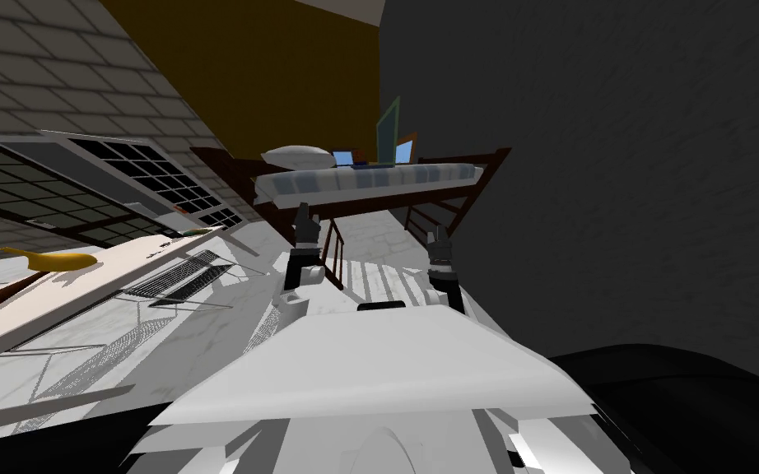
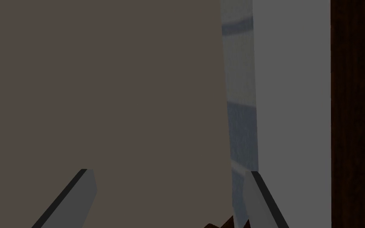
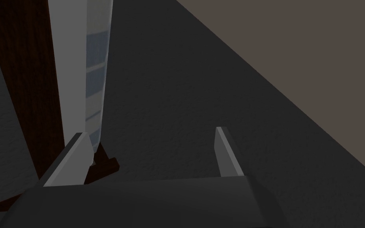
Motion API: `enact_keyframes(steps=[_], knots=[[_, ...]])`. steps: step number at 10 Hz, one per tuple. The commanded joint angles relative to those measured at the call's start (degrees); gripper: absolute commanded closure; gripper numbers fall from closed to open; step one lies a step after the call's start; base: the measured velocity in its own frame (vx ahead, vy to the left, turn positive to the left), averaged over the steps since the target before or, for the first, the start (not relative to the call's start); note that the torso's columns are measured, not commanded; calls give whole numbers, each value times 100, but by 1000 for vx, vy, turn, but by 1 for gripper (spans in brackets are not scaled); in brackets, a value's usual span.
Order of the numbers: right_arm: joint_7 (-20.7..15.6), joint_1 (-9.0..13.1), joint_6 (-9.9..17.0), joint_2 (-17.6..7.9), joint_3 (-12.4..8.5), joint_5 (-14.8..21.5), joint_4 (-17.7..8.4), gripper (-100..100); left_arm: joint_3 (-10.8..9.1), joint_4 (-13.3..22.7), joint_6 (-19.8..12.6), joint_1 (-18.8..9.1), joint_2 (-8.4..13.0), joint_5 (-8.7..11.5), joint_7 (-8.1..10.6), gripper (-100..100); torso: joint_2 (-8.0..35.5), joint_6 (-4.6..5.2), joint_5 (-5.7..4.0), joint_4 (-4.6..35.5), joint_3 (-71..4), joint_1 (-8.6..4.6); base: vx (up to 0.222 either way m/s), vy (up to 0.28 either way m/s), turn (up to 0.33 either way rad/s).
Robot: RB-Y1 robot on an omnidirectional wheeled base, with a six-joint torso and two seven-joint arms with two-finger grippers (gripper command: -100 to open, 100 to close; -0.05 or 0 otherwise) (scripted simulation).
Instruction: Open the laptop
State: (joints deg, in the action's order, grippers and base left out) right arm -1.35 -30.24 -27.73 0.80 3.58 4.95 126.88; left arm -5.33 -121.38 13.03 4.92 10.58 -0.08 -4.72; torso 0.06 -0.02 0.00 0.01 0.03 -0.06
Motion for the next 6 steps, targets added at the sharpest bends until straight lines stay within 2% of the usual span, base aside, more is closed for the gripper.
enact_keyframes(steps=[1, 2, 3, 4, 5, 6], knots=[[0, 0, 0, 0, 0, 0, 0, 0, -54, 72, -97, -320, 37, -24, 0, -100, -6, 3, -1, 0, -2, 5, -13, -38, -17], [0, 0, 0, -1, 0, 0, 0, 0, -151, 258, -269, -536, 79, -82, -9, -100, -17, 2, 4, -3, -9, 26, -30, -64, 121], [0, -1, 0, -1, -1, 0, 0, 0, -151, 258, -269, -719, 79, -82, -9, -100, -14, -1, 5, -4, -9, 17, -31, -76, 85], [0, 0, 0, -1, 0, 0, 0, 0, -248, 460, -454, -900, 109, -140, -20, -100, -10, 3, 0, -2, -6, 5, -47, -115, 148], [0, 0, 0, 0, 0, 0, 0, 0, -248, 460, -454, -1097, 109, -140, -20, -100, -1, 0, -3, 0, -1, -12, -45, -103, 87], [0, 0, 0, 0, 0, 0, 0, 0, -344, 679, -651, -1293, 127, -197, -34, -100, 0, 4, -4, 1, 1, -7, -46, -120, 116]])
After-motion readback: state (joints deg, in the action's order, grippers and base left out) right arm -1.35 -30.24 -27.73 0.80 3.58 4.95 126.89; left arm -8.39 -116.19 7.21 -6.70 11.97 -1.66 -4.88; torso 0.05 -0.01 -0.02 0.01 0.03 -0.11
